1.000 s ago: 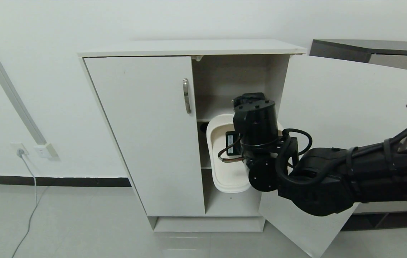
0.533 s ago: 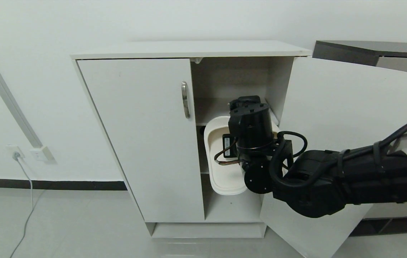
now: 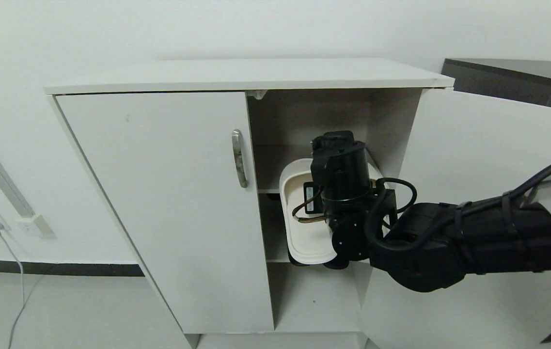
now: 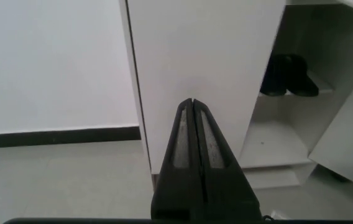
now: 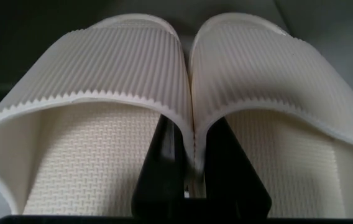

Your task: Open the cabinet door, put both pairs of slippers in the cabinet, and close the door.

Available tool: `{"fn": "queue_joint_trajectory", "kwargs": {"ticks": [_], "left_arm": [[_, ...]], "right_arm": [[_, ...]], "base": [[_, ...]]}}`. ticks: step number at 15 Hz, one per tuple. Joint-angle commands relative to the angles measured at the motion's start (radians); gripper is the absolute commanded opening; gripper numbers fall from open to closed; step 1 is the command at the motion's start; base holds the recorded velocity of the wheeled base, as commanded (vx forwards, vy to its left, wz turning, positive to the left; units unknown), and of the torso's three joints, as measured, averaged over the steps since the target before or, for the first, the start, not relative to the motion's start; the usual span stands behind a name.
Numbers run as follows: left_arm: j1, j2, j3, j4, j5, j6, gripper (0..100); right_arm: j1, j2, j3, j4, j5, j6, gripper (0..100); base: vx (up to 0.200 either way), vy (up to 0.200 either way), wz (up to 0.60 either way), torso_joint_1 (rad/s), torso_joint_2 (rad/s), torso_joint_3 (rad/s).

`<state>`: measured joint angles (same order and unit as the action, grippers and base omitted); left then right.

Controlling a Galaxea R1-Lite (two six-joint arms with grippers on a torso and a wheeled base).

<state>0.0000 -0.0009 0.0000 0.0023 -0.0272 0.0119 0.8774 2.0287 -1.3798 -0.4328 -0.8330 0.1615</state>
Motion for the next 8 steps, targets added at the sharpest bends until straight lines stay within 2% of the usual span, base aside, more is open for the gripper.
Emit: {"fn": "queue_joint_trajectory", "kwargs": {"ticks": [1,3,8], "left_arm": [[0.0,0.001,0.0,-0.001,0.0,0.0,0],[0.002,0.001,0.0,-0.001,0.0,0.0,0],[0.0,0.001,0.0,-0.001,0.0,0.0,0]], "right_arm": [[0.0,-0.001,-0.001,-0.001,0.002,0.0,0],[0.002,0.002,-0.005,-0.001,0.005,0.0,0],[-0.026,0.044,-0.101,0.042,0.011,0.0,0]], "base": [[0.2,0.0,0.0,0.002,0.01,0.002],[0.2,0.0,0.0,0.0,0.0,0.005],[0.0,0.0,0.0,0.0,0.0,0.0]]}}
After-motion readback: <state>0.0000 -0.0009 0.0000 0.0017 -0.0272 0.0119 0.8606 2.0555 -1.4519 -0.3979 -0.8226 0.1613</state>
